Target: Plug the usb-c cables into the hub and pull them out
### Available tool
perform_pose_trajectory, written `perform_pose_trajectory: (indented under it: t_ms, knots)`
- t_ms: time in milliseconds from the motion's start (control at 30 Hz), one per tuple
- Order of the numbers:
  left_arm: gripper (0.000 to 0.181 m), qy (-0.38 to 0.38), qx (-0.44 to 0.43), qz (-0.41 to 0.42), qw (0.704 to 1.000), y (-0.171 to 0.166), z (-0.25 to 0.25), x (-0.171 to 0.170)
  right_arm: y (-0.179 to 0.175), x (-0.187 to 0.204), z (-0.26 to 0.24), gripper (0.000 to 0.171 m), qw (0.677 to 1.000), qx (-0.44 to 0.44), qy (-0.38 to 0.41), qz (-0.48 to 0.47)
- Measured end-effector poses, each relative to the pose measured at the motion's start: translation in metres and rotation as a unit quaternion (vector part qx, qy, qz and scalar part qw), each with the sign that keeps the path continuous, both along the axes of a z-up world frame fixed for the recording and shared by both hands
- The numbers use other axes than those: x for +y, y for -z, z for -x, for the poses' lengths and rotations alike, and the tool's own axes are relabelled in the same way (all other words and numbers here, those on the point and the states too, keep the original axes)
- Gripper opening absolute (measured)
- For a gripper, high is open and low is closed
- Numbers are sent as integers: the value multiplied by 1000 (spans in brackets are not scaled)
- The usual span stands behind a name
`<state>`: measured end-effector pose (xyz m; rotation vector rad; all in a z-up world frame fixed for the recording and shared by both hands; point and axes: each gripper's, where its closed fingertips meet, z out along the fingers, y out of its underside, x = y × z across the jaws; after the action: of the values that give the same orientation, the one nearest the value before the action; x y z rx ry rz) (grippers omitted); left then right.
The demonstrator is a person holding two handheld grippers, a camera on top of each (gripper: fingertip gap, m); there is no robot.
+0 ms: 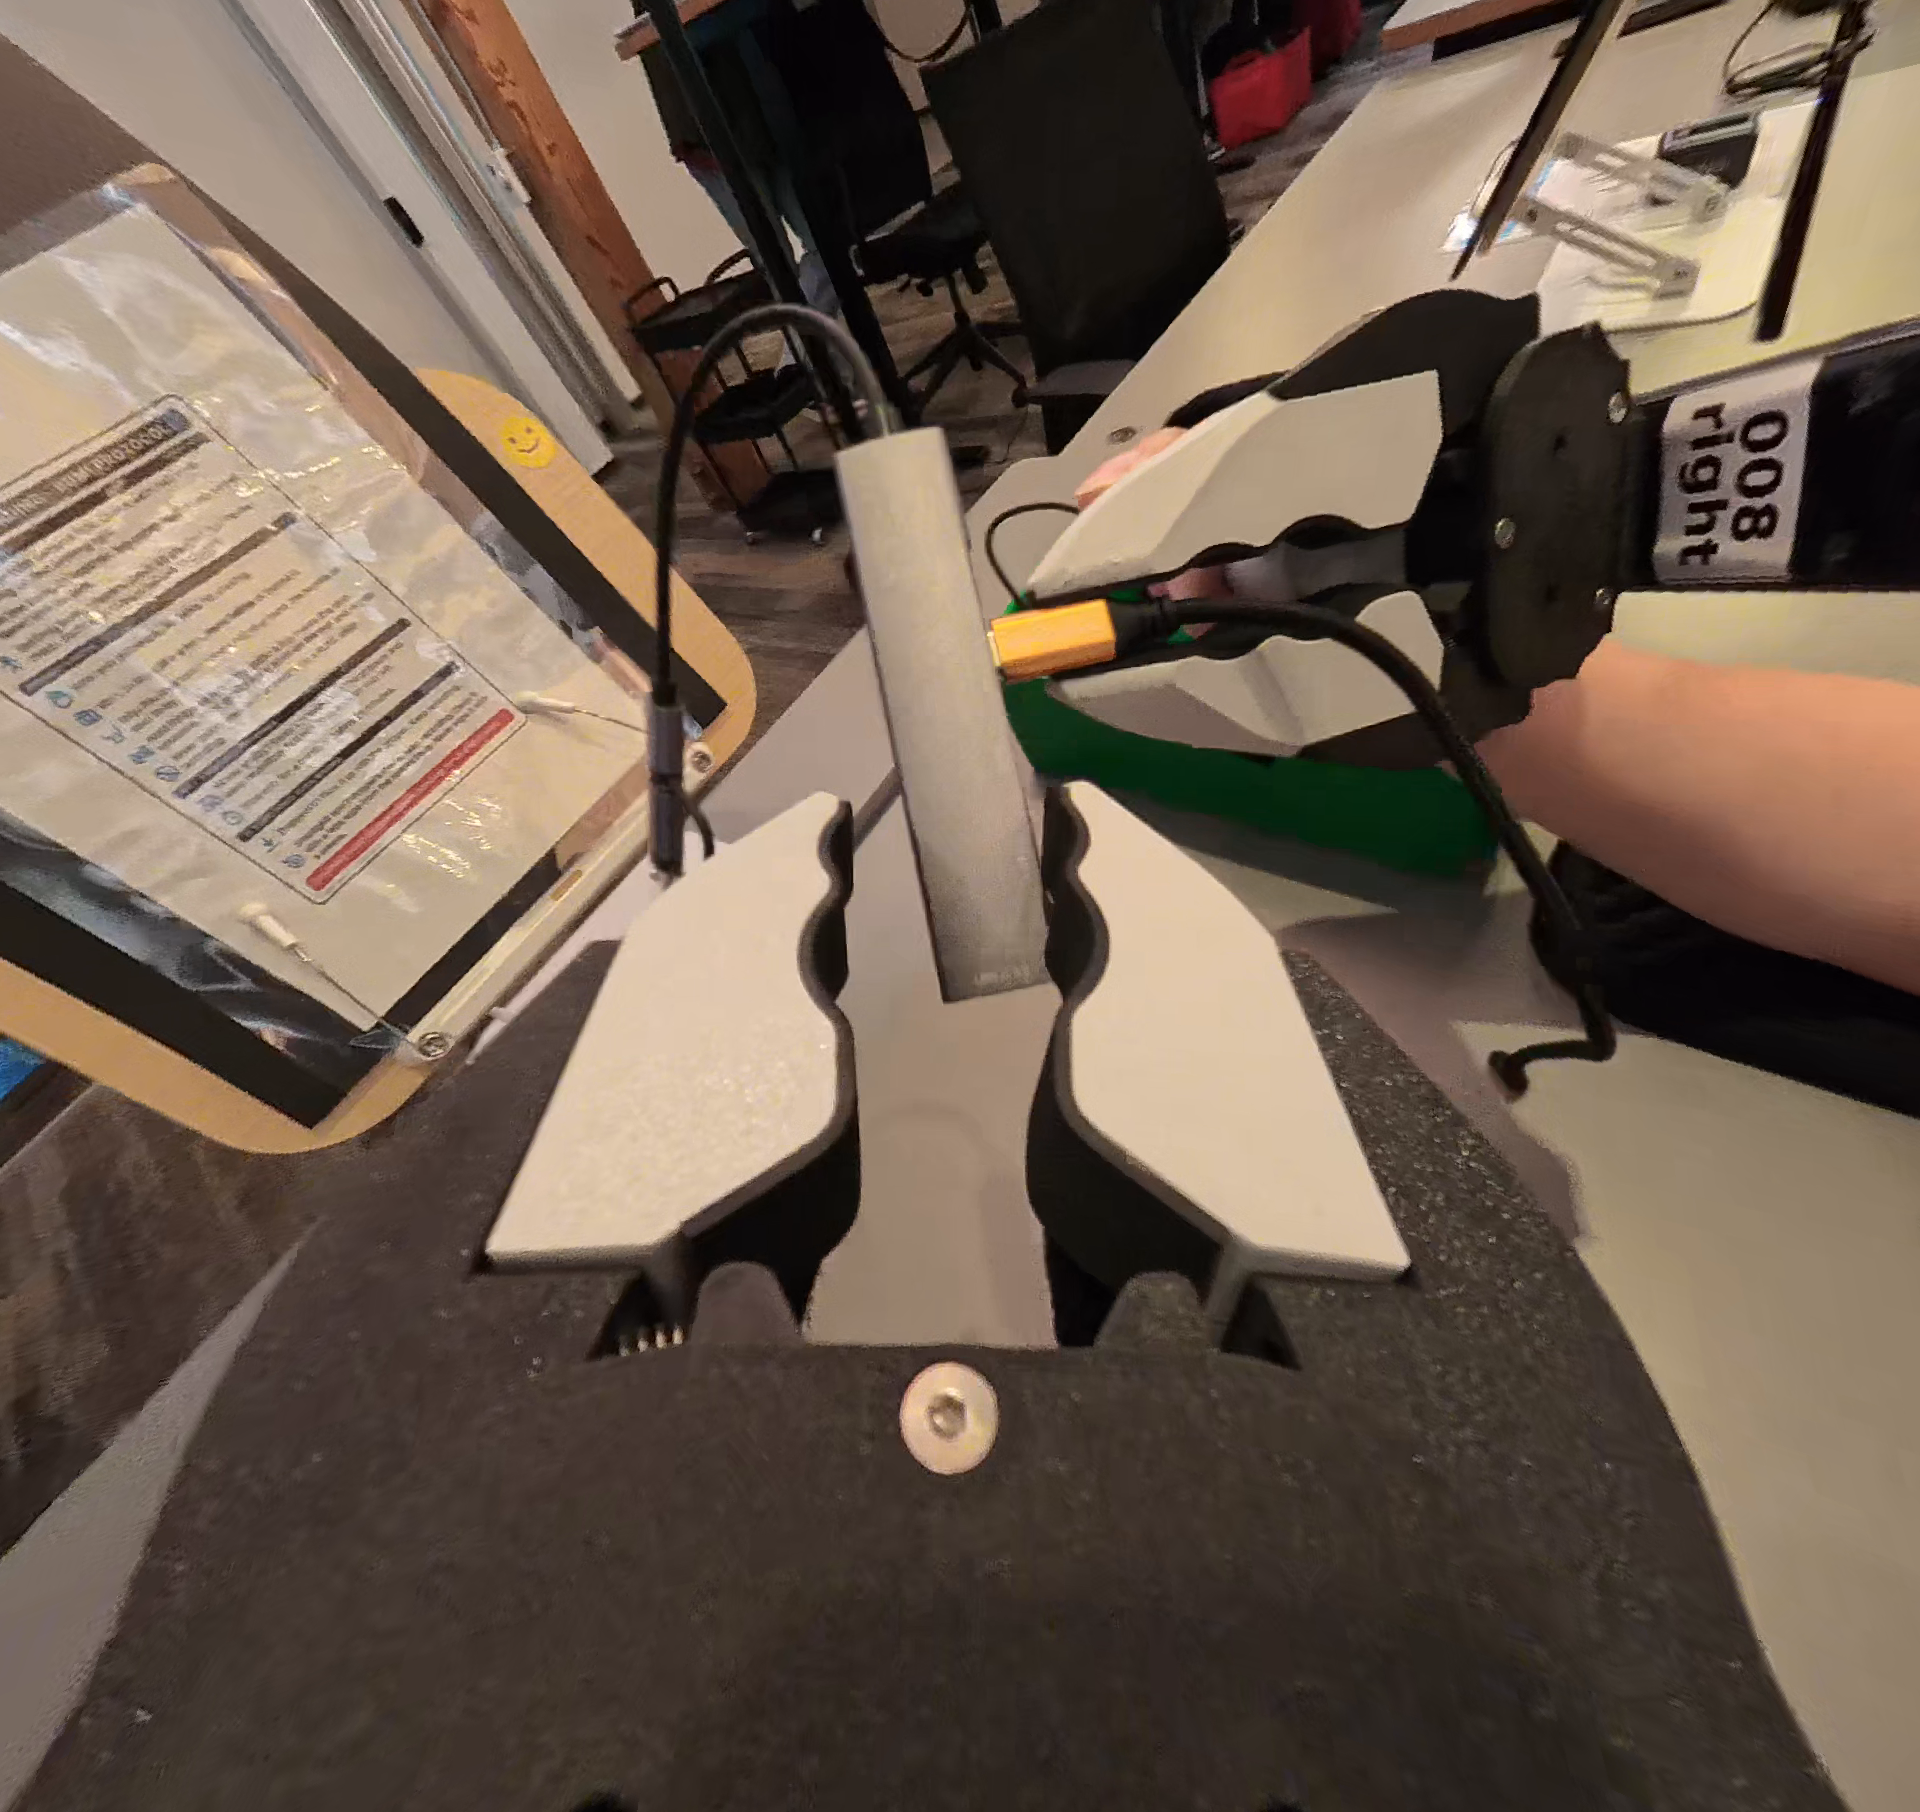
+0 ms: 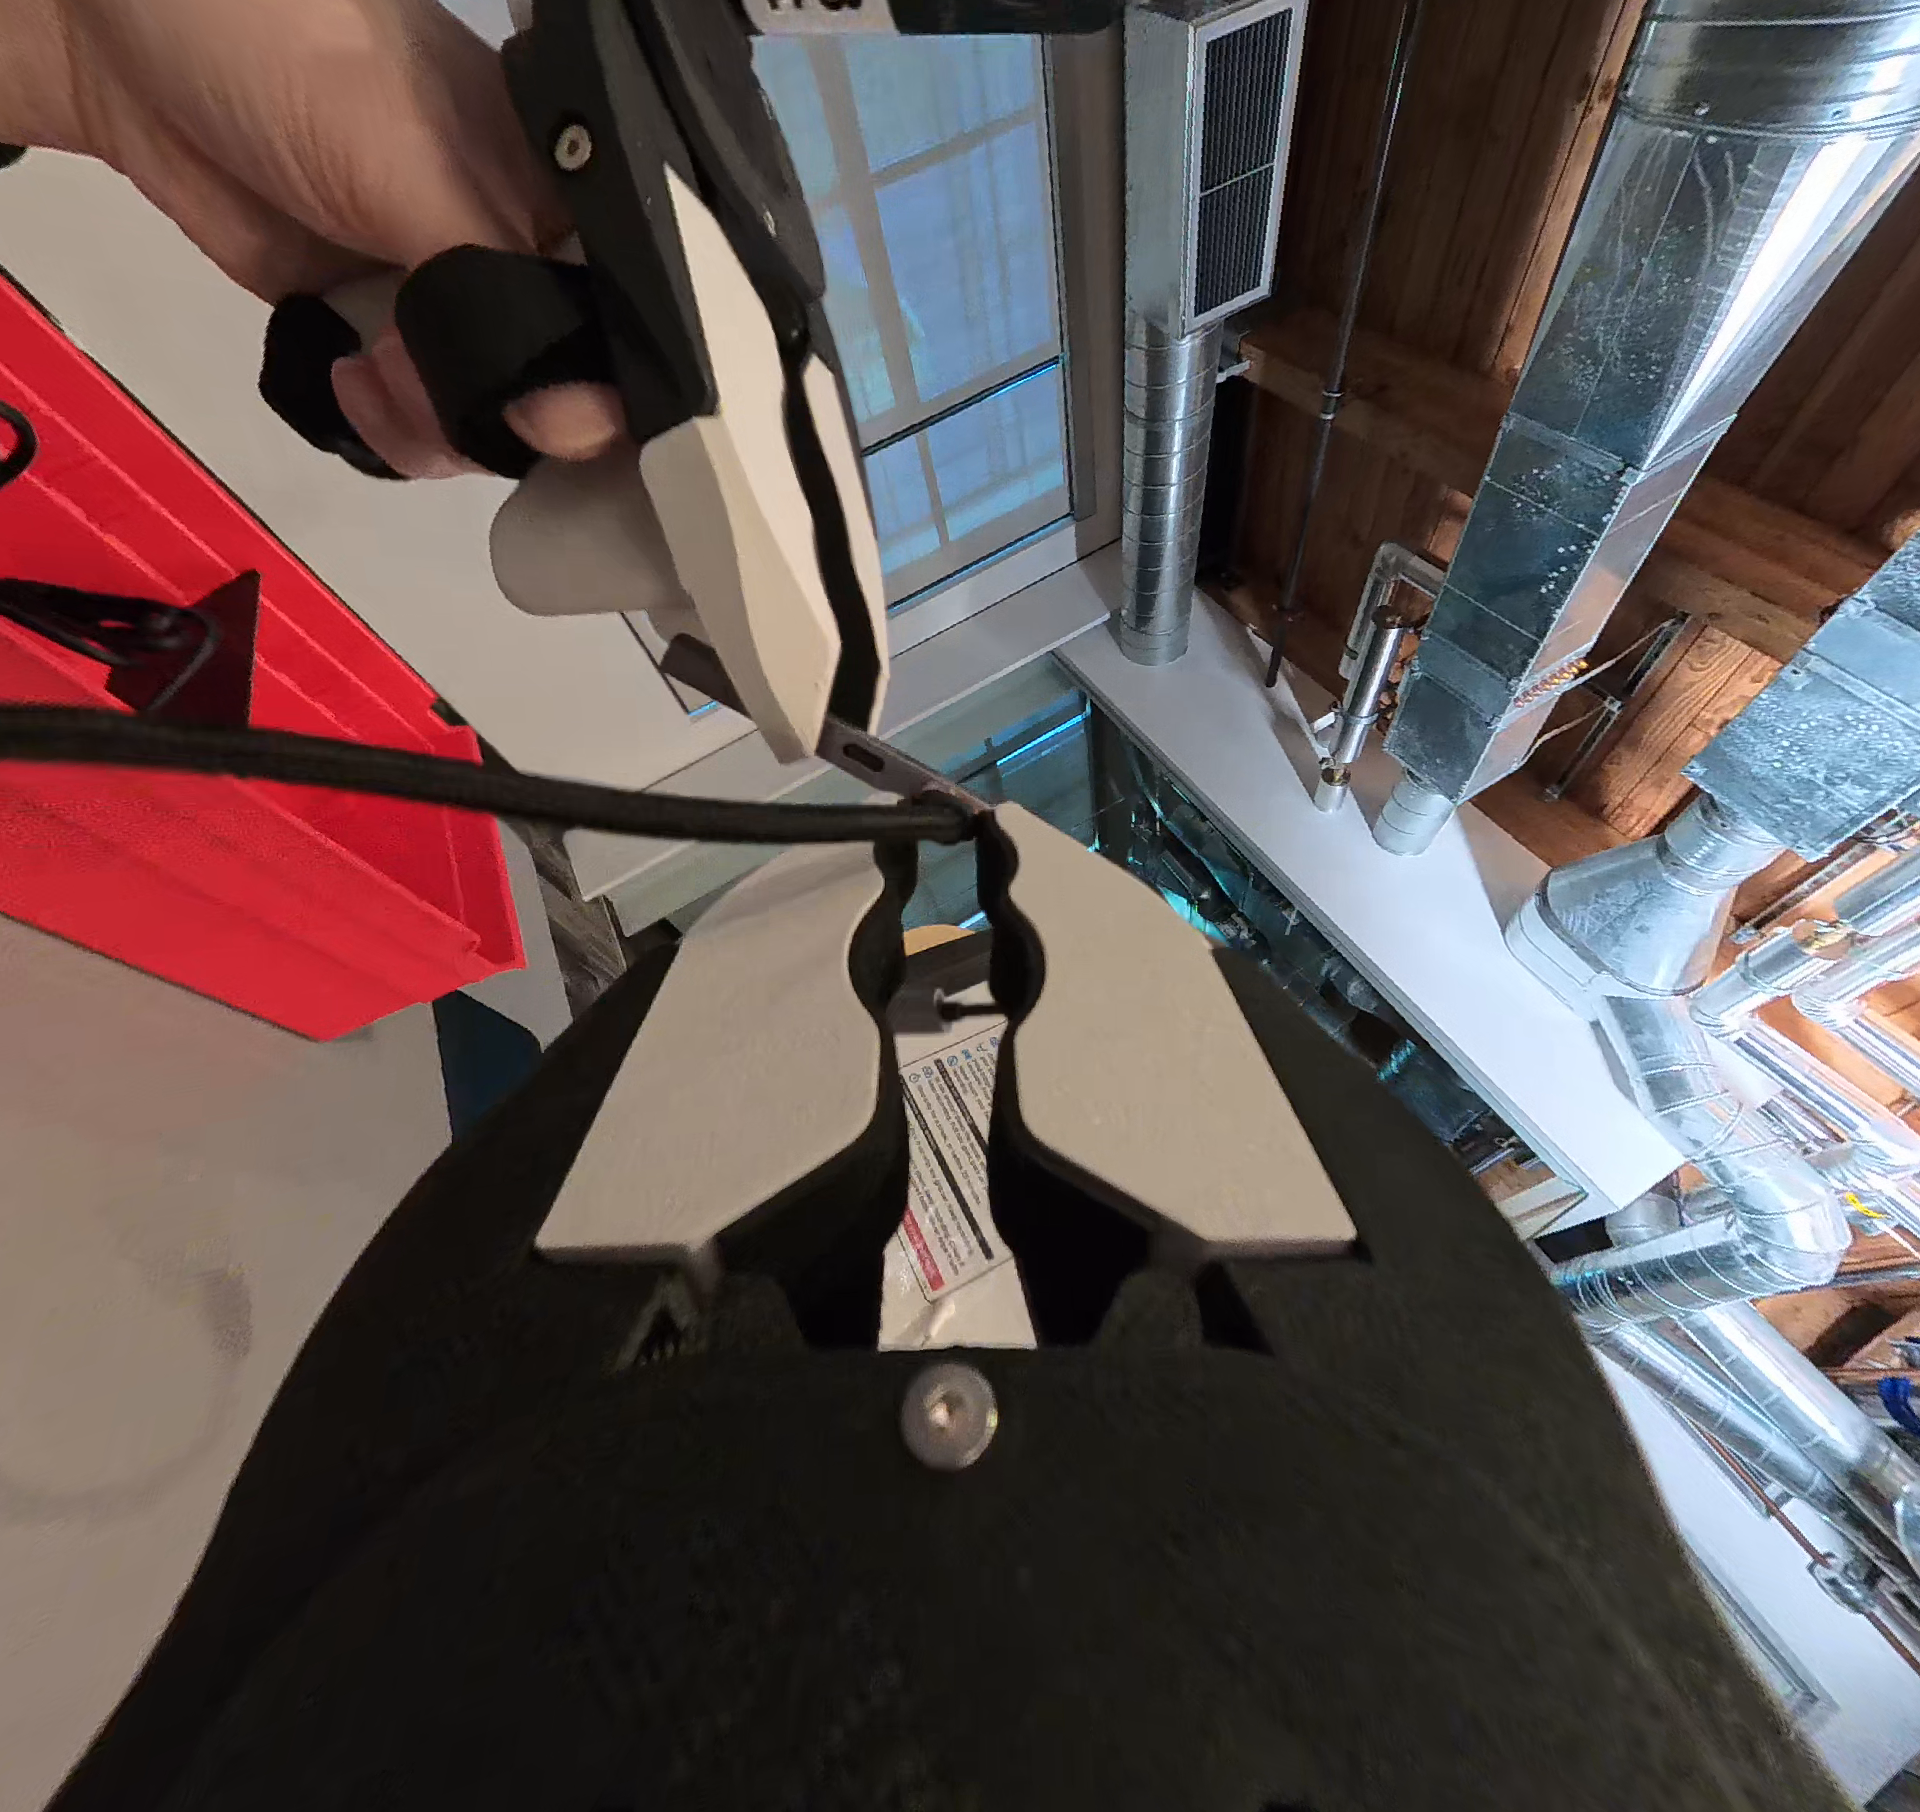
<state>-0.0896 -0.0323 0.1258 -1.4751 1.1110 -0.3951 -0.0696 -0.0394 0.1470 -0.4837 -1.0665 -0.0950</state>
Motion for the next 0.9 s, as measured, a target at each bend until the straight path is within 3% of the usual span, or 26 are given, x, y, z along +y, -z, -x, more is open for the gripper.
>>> perform_pose_trajectory:
  t_ms: [133,333,433,567,900]
  knots:
    - [38,89,-53,91,990,1,3,-13,0,-4,-3,11,1000,-21,-5,-5]
    - [31,234,-175,217,931,-16,17,-24,5,-25,-1,11,995,-96,-37,-16]
    - [32,317,-158,302,885,-4,9,-43,8,-39,6,11,989,-136,-30,-42]
    - [19,366,-129,324,863,6,-5,-57,8,-50,10,11,986,-153,-32,-60]
    - [13,277,-189,190,923,-23,-4,-33,-21,-21,11,14,991,19,-69,116]
